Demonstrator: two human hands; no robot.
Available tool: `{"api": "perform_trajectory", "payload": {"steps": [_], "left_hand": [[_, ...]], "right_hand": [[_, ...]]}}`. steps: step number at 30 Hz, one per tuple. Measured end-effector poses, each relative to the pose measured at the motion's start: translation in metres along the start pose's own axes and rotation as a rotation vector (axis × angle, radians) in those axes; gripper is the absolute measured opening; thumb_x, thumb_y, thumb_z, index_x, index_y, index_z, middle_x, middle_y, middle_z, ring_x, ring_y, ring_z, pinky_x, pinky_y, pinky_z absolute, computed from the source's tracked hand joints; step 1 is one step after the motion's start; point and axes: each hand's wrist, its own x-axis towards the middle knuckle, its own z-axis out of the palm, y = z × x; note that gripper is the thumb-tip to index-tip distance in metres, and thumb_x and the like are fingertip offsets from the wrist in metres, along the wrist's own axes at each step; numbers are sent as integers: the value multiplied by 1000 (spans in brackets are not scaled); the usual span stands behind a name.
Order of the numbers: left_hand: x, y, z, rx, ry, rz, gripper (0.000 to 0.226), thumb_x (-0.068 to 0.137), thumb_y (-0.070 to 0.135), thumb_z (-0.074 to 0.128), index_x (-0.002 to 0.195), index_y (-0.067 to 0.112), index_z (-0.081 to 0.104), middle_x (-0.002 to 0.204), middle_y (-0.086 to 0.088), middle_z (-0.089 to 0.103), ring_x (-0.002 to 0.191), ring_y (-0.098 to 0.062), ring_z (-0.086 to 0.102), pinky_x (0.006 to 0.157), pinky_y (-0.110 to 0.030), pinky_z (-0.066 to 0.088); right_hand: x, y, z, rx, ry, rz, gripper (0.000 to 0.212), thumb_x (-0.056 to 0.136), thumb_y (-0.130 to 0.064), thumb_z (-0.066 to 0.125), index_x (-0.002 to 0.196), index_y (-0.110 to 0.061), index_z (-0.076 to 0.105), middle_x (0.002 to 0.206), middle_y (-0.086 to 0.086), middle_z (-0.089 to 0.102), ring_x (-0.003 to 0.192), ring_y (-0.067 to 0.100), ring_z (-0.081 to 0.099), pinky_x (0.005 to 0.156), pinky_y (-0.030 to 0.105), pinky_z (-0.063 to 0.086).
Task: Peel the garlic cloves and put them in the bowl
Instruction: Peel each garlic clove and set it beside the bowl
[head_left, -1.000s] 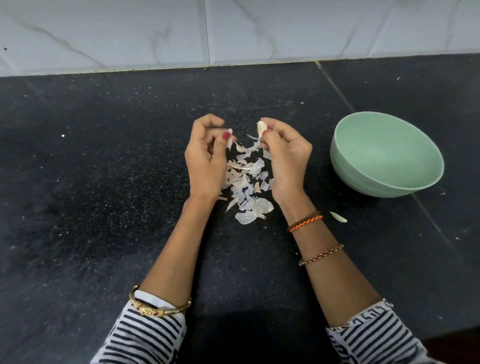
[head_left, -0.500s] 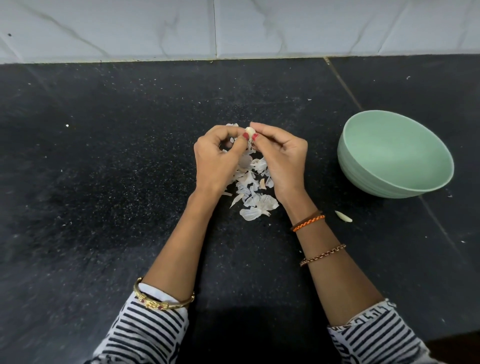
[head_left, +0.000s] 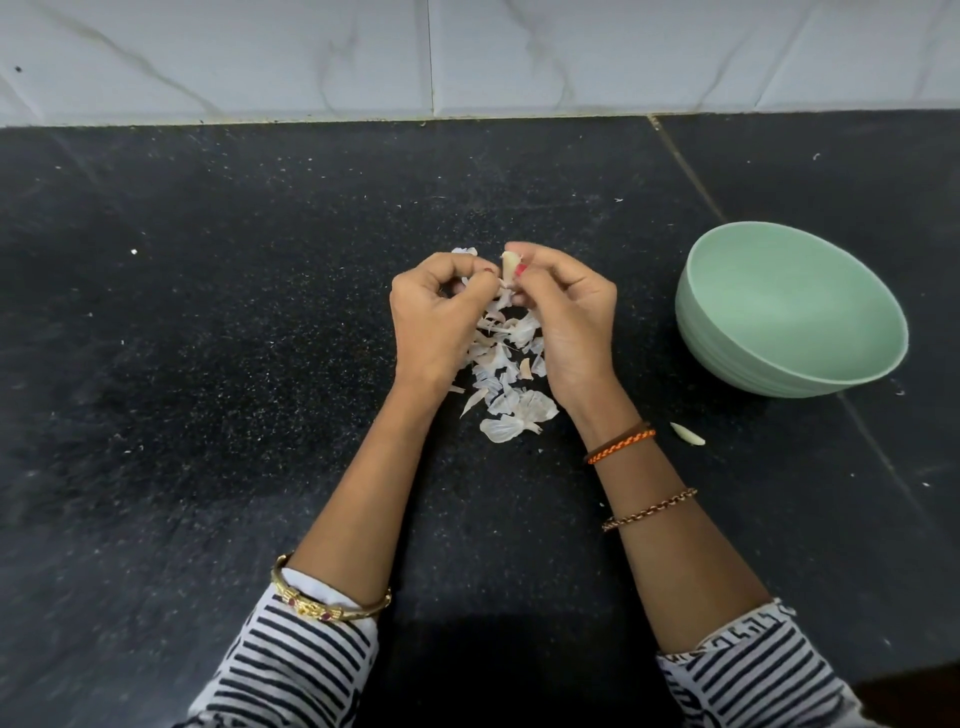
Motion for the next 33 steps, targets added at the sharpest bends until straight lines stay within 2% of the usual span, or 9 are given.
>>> {"api": "perform_trajectory", "payload": {"steps": [3,6,9,12,15,18,24,29,33], "left_hand": [[2,0,-2,-28,23,6,19,73,20,54,61,5,59,63,2,55,62,-6,46,62,-19,42],[2,-3,-3,5,-3,57,27,77,17,47,55,2,52,60,-6,48,58,-5,41,58,-17,35],[1,-8,-1,75,-35,140,34,81,17,58,56,-6,54,64,-2,56,62,0,49,65,-15,40],[2,-9,0,92,-67,168,12,79,21,64,75,10,65,82,3,63,70,-6,54,66,-20,46],[2,-9,-2,81,-55,182,15,77,32,61,85,21,67,85,7,65,72,-13,57,67,-24,49],[1,-7,-2,113,-45,231,17,78,31,60,85,19,69,84,9,65,77,-12,62,68,-22,50],[3,-7,-3,177,-16,271,10,78,14,62,83,17,71,77,7,65,71,-9,60,64,-17,47],[3,-9,-2,209,17,320,16,73,23,60,75,13,72,72,9,65,69,-8,60,64,-21,48],[1,-6,0,138,24,256,13,69,26,60,71,20,71,67,14,65,65,-11,59,62,-25,49]], "right_hand": [[6,-3,-3,165,58,107,27,86,9,50,83,-10,68,68,-3,61,59,2,51,59,15,44],[6,-3,-5,134,43,95,25,87,8,50,87,-11,67,70,-5,62,61,2,52,59,16,45],[4,-2,-4,124,8,85,24,88,7,51,89,-12,66,71,-8,64,63,2,52,60,16,45],[4,-1,-4,90,-13,60,21,87,5,55,91,-12,67,78,-8,66,67,2,53,61,15,44],[2,-2,-4,34,-28,28,18,85,7,57,95,-5,66,82,-8,66,69,-2,60,63,13,46],[0,-2,-4,-23,-52,-17,23,84,8,59,103,-4,64,81,-8,67,73,-2,63,66,12,48],[0,0,-5,-86,-72,-64,25,82,10,60,104,-3,63,81,-8,69,80,4,66,73,17,52],[-1,-2,-6,-122,-88,-79,24,83,11,59,102,-2,64,84,-1,67,78,3,66,71,15,51],[-2,-4,-4,-107,-83,-68,24,83,12,56,100,-3,64,72,-11,69,70,-3,64,65,10,48]]}}
